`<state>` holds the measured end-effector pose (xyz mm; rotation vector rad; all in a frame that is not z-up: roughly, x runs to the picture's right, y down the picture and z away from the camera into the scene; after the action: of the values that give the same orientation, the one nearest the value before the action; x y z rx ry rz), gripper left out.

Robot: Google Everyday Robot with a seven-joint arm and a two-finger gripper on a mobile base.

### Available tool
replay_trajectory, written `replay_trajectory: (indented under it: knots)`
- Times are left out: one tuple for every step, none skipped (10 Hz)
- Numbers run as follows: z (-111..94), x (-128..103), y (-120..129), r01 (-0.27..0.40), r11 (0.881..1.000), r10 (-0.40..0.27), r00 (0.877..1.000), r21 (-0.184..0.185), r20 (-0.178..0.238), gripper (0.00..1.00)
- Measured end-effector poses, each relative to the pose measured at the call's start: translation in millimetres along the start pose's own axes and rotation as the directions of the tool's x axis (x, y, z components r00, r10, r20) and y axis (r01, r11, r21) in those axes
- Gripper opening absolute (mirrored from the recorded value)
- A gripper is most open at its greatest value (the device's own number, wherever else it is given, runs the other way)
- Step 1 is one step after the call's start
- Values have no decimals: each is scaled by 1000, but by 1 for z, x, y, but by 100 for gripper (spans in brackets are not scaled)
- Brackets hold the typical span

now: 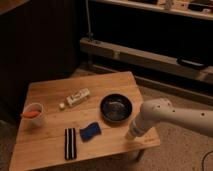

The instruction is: Push the ceramic bowl across the table

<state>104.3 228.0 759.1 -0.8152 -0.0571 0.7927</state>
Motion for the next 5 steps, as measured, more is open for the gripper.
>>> replay_trajectory:
  knots:
    - [1,-8,-6,-1,1000,1,1000,-1,1,0]
    - [1,-15,-17,-10,1000,10,1000,0,-4,0]
    - [2,-24,-27,-13,1000,13,1000,-3,-18,0]
    - [7,-31,-31,-11,1000,10,999,-11,-34,0]
    - [11,-25,-35,-23,1000,22,998,-13,-51,0]
